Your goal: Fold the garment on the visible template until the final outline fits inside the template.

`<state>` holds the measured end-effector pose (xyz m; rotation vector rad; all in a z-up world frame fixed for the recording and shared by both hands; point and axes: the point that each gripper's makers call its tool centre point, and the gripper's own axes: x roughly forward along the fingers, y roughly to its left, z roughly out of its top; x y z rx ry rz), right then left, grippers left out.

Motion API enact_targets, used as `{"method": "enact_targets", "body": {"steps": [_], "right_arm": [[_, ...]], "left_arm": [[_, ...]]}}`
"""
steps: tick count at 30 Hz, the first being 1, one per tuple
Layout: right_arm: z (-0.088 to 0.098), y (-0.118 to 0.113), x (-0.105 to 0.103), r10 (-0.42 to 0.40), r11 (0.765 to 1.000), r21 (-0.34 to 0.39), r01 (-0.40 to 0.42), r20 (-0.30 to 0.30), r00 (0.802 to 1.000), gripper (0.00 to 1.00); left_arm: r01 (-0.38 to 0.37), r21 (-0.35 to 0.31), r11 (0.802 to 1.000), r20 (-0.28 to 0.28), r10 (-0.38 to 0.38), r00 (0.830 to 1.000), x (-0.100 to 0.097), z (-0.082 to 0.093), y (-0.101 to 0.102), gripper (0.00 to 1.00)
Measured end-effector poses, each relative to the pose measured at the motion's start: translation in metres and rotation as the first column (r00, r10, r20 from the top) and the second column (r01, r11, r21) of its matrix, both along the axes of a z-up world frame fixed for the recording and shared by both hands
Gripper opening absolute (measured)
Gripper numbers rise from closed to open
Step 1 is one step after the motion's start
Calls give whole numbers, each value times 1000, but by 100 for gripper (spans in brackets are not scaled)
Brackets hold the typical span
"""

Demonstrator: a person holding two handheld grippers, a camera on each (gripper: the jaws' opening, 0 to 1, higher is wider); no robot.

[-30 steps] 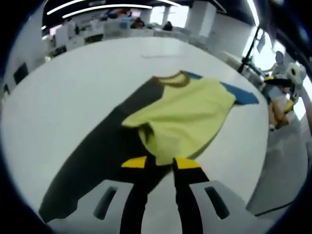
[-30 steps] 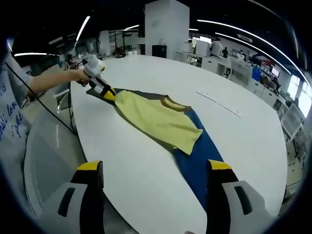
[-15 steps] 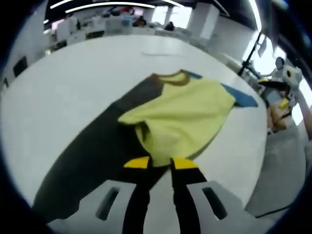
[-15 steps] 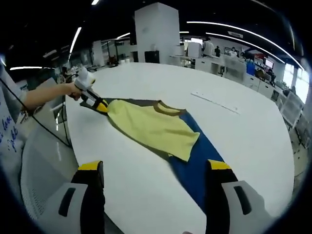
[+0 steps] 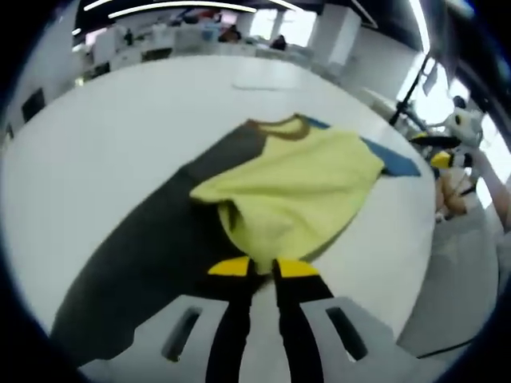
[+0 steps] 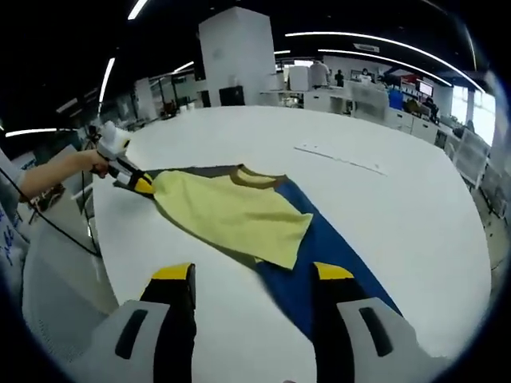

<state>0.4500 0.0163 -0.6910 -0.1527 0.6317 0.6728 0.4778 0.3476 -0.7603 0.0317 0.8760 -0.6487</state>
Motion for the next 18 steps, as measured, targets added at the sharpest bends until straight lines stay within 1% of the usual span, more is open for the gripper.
{"method": "enact_targets", "body": {"steps": [2, 6, 8, 10, 11, 14, 18], "right_arm": [[-4, -1, 3, -6, 1000, 2, 6, -11, 1000, 56], [-8, -1, 11, -18, 1000, 6, 18, -10, 1000, 49], [-8, 0, 17, -38, 999, 33, 38, -5, 999, 46], [-5, 3, 23, -73, 991, 110, 74, -16, 997, 42], [-6, 1, 25, -89, 989, 119, 92, -24, 996, 40], [-12, -3, 32, -106, 989, 96, 108, -22, 994, 34], [-19, -3, 33, -100, 991, 80, 103, -41, 994, 33]], "left_arm": [[1, -1, 1000, 0, -1, 1000, -1, 0, 0, 6], [4, -1, 1000, -1, -4, 1000, -2, 1, -2, 5], [9, -3, 1000, -5, -9, 1000, -3, 1, -3, 4], [14, -3, 1000, -9, -14, 1000, -4, 0, -4, 3], [15, -2, 1000, -10, -15, 1000, -5, 0, -4, 3], [11, -2, 1000, -7, -12, 1000, -4, 0, -3, 3], [3, -2, 1000, -3, -3, 1000, -3, 0, -2, 1]]}}
